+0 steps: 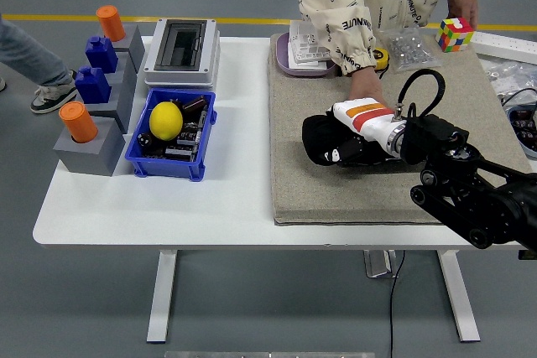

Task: Pick the rag up,wipe the panel,place it on the desk

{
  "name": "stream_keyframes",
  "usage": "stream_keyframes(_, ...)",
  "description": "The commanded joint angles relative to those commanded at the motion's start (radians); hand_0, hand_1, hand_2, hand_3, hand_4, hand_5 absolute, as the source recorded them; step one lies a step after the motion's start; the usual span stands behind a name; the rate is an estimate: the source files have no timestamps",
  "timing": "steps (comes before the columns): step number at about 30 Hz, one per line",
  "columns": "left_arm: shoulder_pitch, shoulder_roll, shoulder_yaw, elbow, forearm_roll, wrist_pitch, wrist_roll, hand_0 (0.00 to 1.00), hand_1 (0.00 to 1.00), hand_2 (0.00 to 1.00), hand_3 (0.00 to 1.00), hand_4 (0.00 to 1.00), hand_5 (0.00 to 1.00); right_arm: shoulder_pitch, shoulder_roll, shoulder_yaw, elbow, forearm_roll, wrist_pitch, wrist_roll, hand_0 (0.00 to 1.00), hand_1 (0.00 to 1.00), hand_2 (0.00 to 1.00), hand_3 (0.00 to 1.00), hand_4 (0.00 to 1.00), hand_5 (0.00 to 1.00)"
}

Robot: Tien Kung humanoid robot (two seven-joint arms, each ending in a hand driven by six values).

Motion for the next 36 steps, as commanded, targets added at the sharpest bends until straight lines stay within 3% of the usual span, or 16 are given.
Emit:
stream_keyframes(14,0.000,-0.002,0.005,0.000,-0.009,0.000,-0.005,0.650,0.697,0.745,0.566,0.600,0.479,-0.036,-0.098,0.058,-0.008,-0.004,0.004,0.002,0.304,0.453,0.498,0.497,0.797,0.245)
stream_keyframes(28,0.006,-0.004,0.000,0.000,-0.002,0.000,-0.002,0.650,0.697,0.747,0.566,0.599,0.481,-0.121,-0.231,0.169,-0.020,-0.016,0.010,0.006,0.304,0.452,0.497,0.497,0.797,0.245)
stream_keyframes(36,0.006,-0.005,-0.002,0.000,-0.002,0.000,-0.002,0.650,0.697,0.747,0.566,0.599,0.481,-0.161,-0.287,0.241,-0.036,-0.030,0.012,0.008,0.304,0.453,0.498,0.497,0.797,0.245)
